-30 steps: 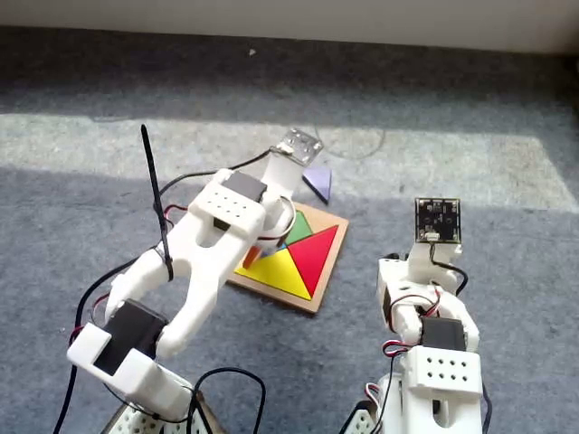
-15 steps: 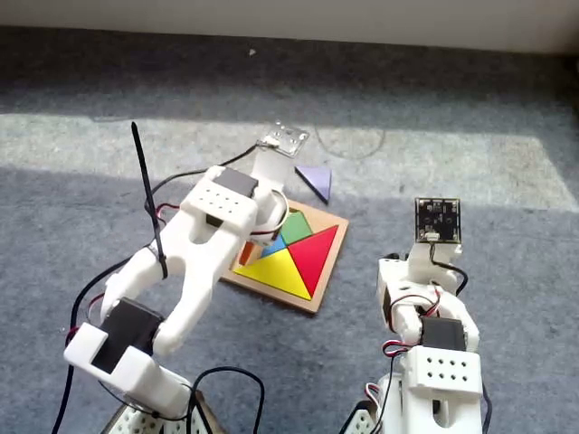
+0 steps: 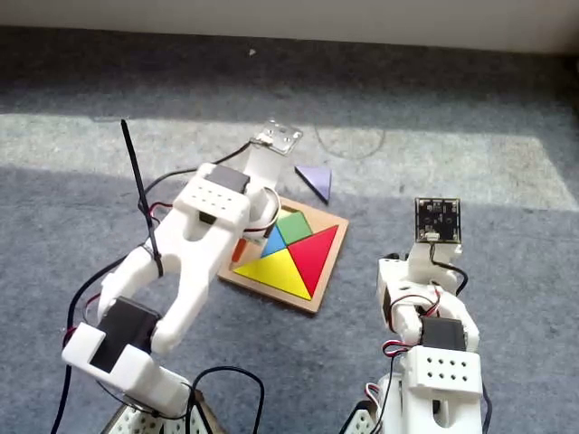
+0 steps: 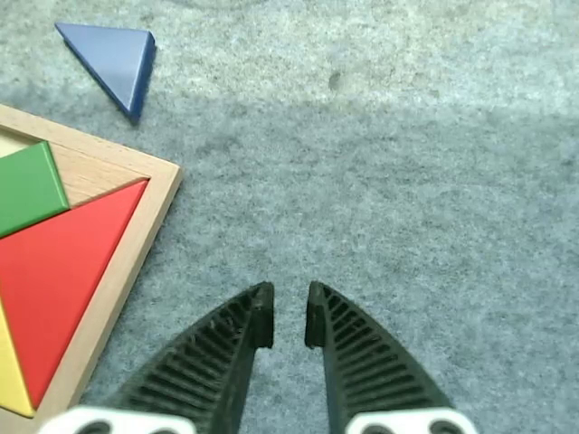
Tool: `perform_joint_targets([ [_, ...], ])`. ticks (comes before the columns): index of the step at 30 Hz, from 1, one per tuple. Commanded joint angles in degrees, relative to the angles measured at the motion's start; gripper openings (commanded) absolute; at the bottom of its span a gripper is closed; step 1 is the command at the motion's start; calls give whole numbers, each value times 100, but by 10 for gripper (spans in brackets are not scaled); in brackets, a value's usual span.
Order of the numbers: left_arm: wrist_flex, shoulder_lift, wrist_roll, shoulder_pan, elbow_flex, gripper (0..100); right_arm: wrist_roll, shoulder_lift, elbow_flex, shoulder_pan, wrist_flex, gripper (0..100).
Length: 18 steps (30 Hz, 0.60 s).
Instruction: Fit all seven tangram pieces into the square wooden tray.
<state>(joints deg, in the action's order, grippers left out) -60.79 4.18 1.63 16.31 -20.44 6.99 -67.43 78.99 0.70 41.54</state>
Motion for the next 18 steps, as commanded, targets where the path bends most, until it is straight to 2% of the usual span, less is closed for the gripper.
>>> perform_joint_targets([
  [1, 35, -224, -193, 180, 180, 75, 70, -84, -40, -48, -119, 77],
  [5, 35, -224, -158, 224, 180, 178, 70, -84, -40, -48, -119, 77],
  [13, -114, -286, -193, 585, 40, 178, 70, -84, -40, -48, -119, 77],
  [18, -88, -286, -176, 347, 75, 178, 70, -84, -40, -48, -119, 77],
])
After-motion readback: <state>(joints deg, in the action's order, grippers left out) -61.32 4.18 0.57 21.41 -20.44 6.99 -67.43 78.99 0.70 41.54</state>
